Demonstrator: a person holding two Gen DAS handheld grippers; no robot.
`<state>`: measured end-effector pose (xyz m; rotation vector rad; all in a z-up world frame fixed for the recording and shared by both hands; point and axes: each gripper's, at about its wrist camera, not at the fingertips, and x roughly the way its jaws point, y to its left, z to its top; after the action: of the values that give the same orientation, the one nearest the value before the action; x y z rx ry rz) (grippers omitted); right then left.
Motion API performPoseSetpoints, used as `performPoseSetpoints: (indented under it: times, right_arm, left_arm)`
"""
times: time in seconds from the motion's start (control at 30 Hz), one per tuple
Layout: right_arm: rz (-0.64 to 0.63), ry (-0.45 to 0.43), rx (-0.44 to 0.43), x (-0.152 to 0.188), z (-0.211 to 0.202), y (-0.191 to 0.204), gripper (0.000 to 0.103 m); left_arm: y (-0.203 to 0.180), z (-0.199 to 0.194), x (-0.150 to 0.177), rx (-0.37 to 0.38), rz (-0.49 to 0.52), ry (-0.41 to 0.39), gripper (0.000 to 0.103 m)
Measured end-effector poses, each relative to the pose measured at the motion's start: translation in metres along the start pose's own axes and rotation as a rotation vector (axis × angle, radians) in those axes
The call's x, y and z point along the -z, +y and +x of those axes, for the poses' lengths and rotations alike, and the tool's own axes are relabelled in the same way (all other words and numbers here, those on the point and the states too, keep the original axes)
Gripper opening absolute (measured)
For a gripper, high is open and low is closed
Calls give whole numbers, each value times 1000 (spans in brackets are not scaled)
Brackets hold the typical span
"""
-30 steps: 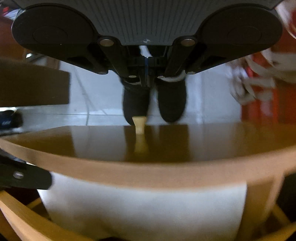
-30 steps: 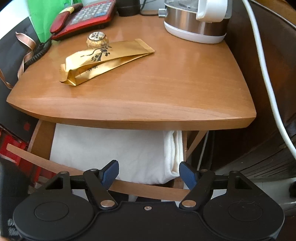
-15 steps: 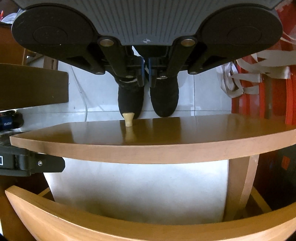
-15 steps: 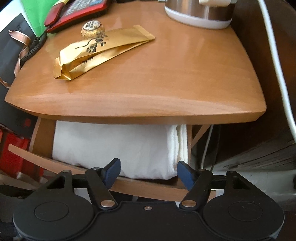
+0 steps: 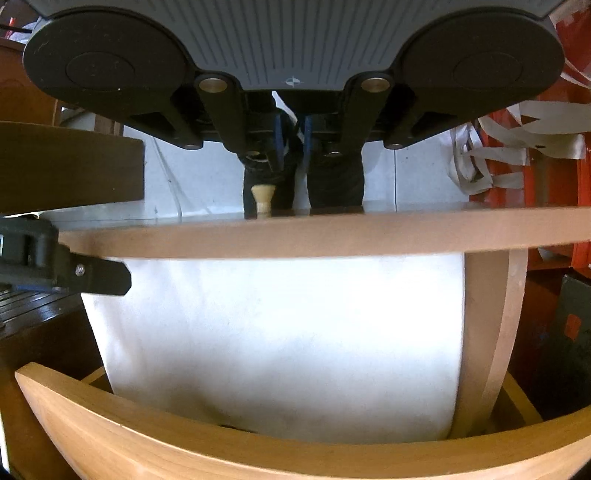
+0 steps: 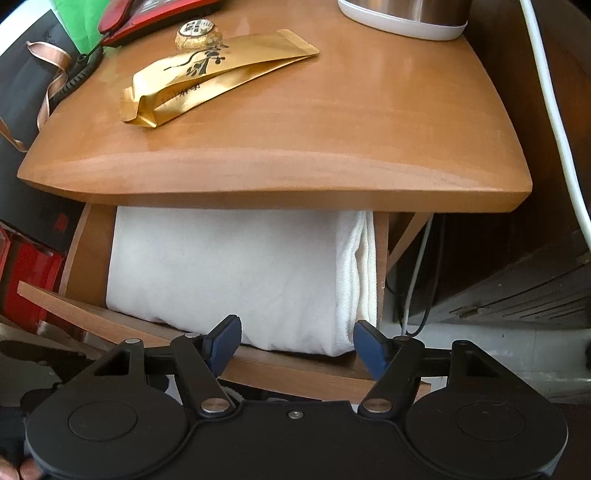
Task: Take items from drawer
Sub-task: 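Keep pulling the drawer open with the left tool, then release the knob and raise the left tool to the cabinet top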
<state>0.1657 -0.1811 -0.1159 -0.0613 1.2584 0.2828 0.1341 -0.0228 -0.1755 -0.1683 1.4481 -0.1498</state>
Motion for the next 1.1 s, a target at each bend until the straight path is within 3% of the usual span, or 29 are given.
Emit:
performPoseSetpoints:
  times: [0.13, 0.53, 1.1]
  right_arm:
    - [4, -3, 0, 4, 0, 1, 65]
    - [30, -18, -13, 27, -2, -2, 65]
    - [30, -70, -6, 38, -3, 2, 66]
  left_arm:
    - [-3, 0, 2, -10, 17, 12, 26]
    - [8, -20, 19, -28, 69, 19, 40]
    - [16, -86, 41, 13, 113, -71, 44]
